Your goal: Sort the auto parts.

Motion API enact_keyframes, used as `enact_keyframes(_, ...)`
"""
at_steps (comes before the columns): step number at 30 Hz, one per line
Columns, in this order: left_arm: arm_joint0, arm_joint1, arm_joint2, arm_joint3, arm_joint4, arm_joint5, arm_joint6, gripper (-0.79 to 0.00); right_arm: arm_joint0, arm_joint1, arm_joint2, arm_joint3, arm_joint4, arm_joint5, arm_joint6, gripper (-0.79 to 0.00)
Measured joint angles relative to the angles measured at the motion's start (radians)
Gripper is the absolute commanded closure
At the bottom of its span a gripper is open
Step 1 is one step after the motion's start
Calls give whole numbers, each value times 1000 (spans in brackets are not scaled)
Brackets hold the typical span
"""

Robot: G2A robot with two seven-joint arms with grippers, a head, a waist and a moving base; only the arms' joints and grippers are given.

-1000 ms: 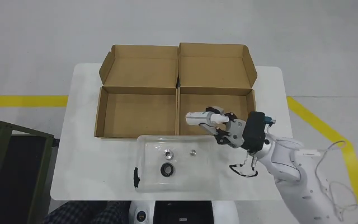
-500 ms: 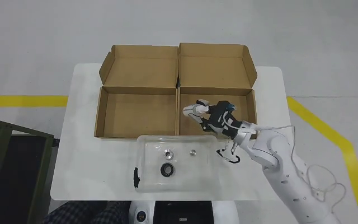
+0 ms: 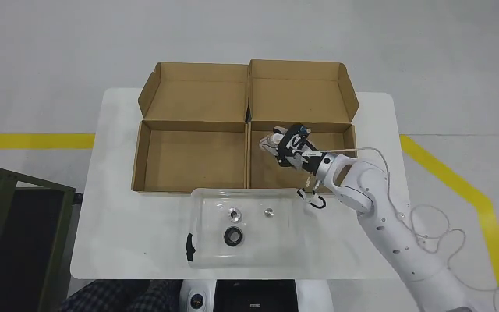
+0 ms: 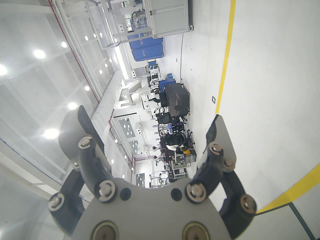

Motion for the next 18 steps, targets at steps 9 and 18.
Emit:
enact_keyframes(9,0,0,0,0,0,0,0,-785,95,-31,-74,126,-3,26,27,0)
enact_keyframes(18,0,0,0,0,0,0,0,-785,140,-51,-112,188,10,20,62,-351)
